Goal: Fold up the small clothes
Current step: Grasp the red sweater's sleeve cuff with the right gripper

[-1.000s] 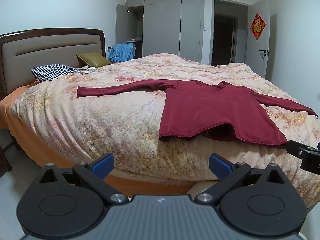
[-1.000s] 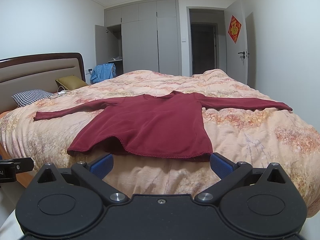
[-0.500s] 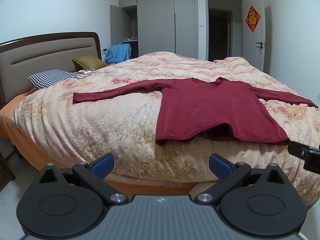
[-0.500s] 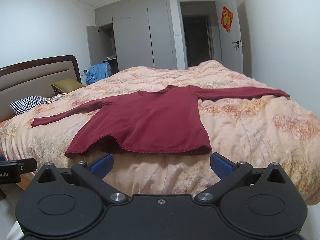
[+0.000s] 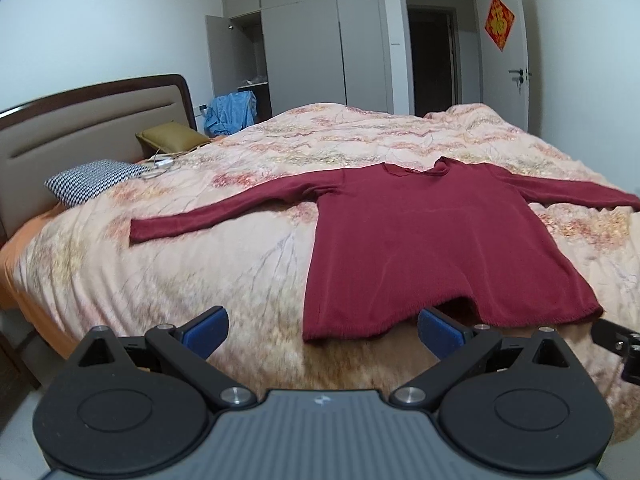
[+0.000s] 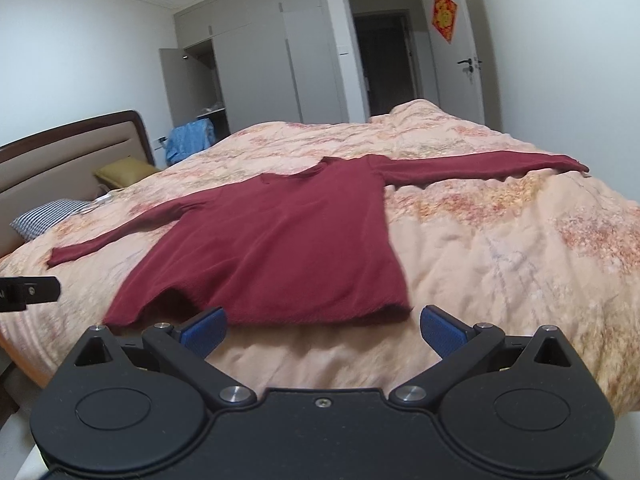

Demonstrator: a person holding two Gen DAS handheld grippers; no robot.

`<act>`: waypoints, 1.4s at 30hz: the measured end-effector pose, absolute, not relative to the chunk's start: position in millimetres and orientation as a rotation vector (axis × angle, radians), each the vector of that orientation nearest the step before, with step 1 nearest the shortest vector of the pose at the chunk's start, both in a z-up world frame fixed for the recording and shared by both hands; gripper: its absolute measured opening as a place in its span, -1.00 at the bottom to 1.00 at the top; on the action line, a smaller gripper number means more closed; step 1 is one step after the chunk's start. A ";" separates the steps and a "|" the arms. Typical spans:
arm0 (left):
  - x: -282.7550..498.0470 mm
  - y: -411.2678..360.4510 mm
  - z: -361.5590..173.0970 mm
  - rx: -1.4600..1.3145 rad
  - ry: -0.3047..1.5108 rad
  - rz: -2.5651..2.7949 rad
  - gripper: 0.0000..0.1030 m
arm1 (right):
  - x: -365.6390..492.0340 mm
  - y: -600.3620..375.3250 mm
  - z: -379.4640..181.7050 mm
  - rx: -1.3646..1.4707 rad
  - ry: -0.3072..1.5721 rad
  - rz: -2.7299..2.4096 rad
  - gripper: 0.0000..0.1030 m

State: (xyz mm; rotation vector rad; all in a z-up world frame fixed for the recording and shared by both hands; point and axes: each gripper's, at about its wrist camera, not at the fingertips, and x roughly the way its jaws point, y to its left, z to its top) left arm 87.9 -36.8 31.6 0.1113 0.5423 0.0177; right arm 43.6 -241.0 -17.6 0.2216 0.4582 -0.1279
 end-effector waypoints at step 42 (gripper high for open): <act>382.3 -162.4 -60.5 0.041 0.693 -0.125 1.00 | 296.9 -595.0 -53.5 0.404 0.489 -0.546 0.99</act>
